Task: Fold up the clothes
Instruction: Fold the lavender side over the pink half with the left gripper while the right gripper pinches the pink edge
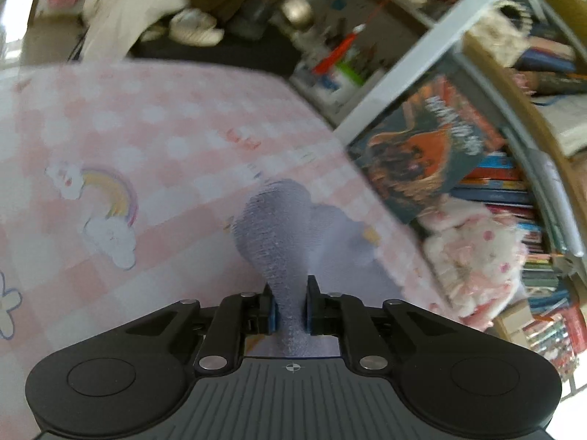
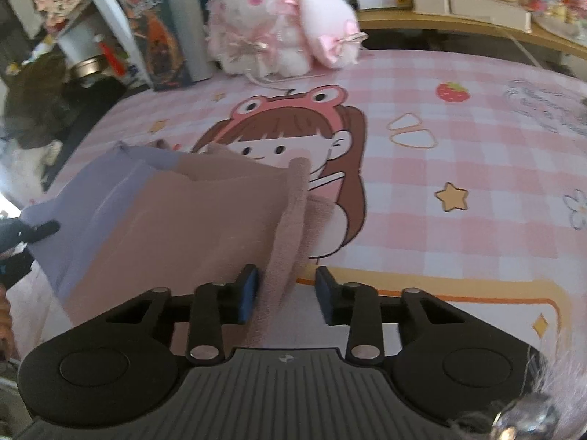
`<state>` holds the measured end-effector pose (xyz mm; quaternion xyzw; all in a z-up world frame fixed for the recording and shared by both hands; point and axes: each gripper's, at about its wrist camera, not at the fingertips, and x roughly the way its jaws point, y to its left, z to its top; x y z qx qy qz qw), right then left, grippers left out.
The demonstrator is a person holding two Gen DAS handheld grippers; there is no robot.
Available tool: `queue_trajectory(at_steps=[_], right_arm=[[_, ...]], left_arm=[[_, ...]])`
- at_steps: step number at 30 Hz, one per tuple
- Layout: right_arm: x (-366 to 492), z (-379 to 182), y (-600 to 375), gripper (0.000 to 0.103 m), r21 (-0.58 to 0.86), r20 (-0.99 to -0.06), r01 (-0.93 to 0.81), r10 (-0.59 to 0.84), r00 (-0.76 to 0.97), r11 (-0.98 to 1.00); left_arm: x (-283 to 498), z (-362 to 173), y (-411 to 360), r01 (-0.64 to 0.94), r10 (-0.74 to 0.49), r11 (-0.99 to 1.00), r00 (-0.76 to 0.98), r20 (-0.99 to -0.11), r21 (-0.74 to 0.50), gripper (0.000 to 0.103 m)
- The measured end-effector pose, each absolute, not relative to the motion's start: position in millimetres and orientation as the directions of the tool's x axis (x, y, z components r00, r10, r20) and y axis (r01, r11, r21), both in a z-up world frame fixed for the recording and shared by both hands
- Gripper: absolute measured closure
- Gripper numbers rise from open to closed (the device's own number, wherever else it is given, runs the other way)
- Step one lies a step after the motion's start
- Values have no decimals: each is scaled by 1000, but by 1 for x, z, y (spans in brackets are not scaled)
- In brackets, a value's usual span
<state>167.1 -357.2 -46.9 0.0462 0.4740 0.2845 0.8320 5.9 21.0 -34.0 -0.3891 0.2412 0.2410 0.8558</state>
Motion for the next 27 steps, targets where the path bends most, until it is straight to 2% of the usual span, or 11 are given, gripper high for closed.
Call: queue_trajectory(at_steps=[7, 11, 13, 16, 18, 20, 21, 24, 27], right_arm=[[173, -51, -364, 78, 391, -741, -468, 573, 351, 792], [175, -53, -367, 79, 407, -731, -480, 592, 340, 778], [177, -53, -368, 79, 414, -726, -482, 600, 338, 772], [177, -54, -369, 79, 421, -721, -483, 606, 336, 768], [178, -55, -369, 79, 425, -719, -483, 610, 334, 765], [178, -55, -370, 80, 427, -718, -484, 612, 331, 764], [178, -55, -370, 80, 429, -718, -483, 613, 330, 763], [178, -55, -371, 80, 435, -716, -480, 616, 328, 762], [180, -55, -374, 77, 451, -720, -459, 616, 319, 765]], left_arm=[[22, 37, -52, -423, 201, 811, 850, -486, -404, 91], [26, 65, -131, -252, 141, 948, 878, -457, -192, 90], [29, 61, -175, -156, 106, 986, 865, -490, -62, 86], [36, 29, -238, 14, 72, 991, 784, -617, 134, 82], [38, 0, -268, 112, 95, 961, 721, -686, 252, 76], [35, -20, -287, 176, 129, 921, 706, -697, 348, 63], [33, -26, -293, 203, 135, 901, 708, -694, 383, 60], [31, -24, -296, 225, 126, 895, 701, -702, 386, 52], [30, -5, -284, 215, 48, 938, 695, -717, 272, 50]])
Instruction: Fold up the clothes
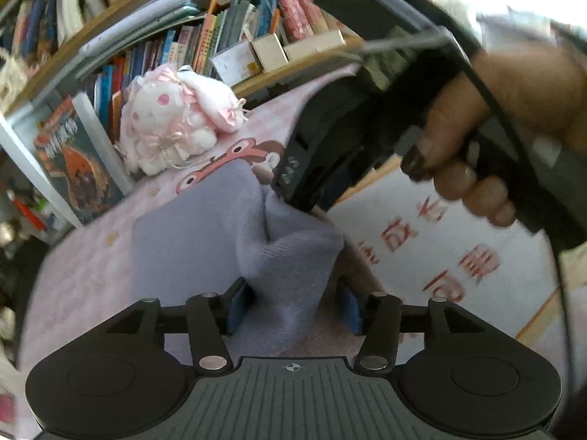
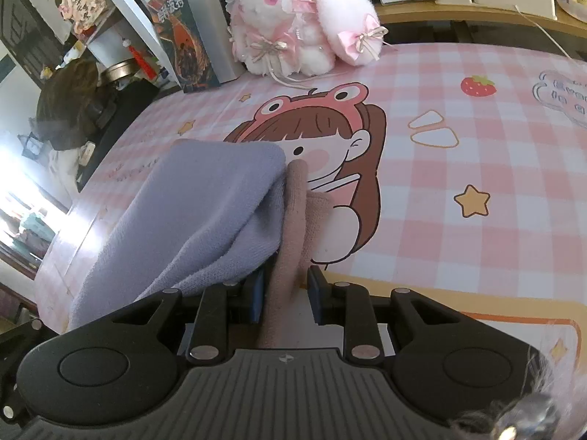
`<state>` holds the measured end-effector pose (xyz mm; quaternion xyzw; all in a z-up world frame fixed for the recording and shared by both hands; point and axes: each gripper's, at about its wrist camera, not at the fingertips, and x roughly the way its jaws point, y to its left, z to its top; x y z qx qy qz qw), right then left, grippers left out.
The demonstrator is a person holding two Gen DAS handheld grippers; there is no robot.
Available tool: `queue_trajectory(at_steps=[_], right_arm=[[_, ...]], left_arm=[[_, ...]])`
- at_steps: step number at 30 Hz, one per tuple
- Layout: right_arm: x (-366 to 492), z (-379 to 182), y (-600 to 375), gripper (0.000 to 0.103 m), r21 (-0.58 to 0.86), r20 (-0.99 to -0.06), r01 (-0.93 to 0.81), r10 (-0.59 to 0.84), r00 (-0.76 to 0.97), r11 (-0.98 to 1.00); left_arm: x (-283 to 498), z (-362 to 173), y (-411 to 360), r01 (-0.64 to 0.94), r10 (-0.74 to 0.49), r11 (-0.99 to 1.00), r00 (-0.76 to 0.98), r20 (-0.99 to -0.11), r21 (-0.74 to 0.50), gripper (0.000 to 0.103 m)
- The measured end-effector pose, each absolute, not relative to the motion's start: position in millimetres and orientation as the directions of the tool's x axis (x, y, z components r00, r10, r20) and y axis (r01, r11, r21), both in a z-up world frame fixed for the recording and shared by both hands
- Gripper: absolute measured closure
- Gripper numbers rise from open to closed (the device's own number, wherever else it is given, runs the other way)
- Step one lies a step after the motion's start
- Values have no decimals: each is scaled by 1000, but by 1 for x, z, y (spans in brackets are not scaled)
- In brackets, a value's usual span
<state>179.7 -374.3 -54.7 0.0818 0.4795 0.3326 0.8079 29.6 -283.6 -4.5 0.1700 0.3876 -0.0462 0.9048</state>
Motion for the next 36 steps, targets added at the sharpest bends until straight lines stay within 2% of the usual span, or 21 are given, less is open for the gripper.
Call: queue_trajectory(at_steps=[3, 6, 8, 10, 13, 15, 18, 19, 20, 21, 24, 26, 28, 31, 34, 36], right_arm=[[181, -49, -391, 73, 491, -706, -405, 625, 334, 772], [180, -40, -413, 69, 540, -674, -362, 648, 354, 760], [181, -36, -426, 66, 593, -648, -325, 676, 349, 737], [182, -35, -435, 59, 661, -615, -283, 717, 327, 695], [183, -37, -432, 58, 744, -567, -247, 782, 259, 621], [183, -40, -420, 55, 773, -552, -238, 808, 205, 588], [184, -44, -402, 52, 777, -561, -231, 811, 168, 586], [184, -46, -395, 55, 768, -574, -231, 801, 169, 598], [183, -45, -391, 73, 762, -579, -236, 797, 172, 604], [180, -41, -387, 85, 761, -569, -257, 804, 175, 595], [158, -12, -384, 95, 740, -456, -478, 875, 161, 473], [149, -7, -388, 95, 739, -424, -531, 899, 110, 414], [154, -20, -392, 92, 734, -484, -489, 868, 108, 470], [175, -45, -401, 75, 721, -581, -361, 800, 153, 592], [187, -50, -404, 61, 756, -548, -318, 819, 171, 572], [194, -52, -402, 58, 786, -520, -288, 837, 171, 547]], left_arm=[[18, 17, -267, 202, -70, 974, 696, -715, 101, 50], [4, 41, -241, 177, -172, 982, 716, -676, -62, 49], [-3, 57, -221, 147, -217, 976, 743, -633, -161, 43], [-1, 64, -197, 73, -203, 969, 780, -592, -235, 41], [16, 53, -167, -92, -102, 955, 793, -601, -283, 46], [28, 37, -165, -120, -80, 956, 768, -635, -266, 47], [35, 8, -182, -86, -89, 974, 710, -699, -211, 55], [36, -1, -189, -70, -92, 979, 690, -718, -192, 55], [35, -6, -195, -61, -83, 984, 684, -725, -170, 55], [32, -8, -200, -56, -67, 988, 688, -723, -145, 55], [29, -11, -209, -47, -41, 994, 686, -726, -100, 55], [32, -14, -214, -16, -30, 998, 676, -737, -55, 53], [33, -18, -221, 14, -4, 1000, 670, -742, 7, 53], [32, -20, -229, 33, 33, 997, 668, -744, 75, 52], [28, -22, -230, 33, 42, 996, 677, -735, 88, 52], [27, -23, -228, 36, 38, 996, 682, -731, 85, 52]])
